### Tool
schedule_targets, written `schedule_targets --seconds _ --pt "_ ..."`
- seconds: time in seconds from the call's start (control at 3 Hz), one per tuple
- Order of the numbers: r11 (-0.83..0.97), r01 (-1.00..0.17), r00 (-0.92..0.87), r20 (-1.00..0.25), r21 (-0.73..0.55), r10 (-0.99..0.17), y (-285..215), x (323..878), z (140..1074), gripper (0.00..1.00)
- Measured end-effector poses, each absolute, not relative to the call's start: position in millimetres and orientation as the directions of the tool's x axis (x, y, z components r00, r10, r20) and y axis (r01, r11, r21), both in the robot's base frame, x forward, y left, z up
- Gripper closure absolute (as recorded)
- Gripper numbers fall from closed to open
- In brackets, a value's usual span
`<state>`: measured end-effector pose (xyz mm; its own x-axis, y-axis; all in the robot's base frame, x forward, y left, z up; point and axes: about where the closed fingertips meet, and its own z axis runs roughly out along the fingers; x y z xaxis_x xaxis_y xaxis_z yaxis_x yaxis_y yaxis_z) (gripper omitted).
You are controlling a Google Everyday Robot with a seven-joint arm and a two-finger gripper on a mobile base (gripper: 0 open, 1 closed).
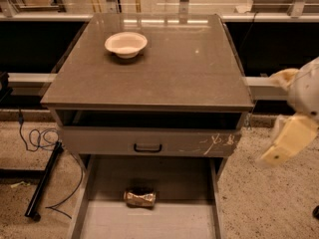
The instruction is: Pick orange can from middle drawer and place on counter
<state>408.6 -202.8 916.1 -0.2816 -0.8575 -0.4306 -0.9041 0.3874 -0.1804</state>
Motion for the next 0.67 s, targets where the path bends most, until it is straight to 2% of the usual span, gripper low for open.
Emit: schedule_targets --seconds 0.67 --pt "0.377 -0.92 -0.263 -0.549 -0.105 -0.794 -172 373 840 0.0"
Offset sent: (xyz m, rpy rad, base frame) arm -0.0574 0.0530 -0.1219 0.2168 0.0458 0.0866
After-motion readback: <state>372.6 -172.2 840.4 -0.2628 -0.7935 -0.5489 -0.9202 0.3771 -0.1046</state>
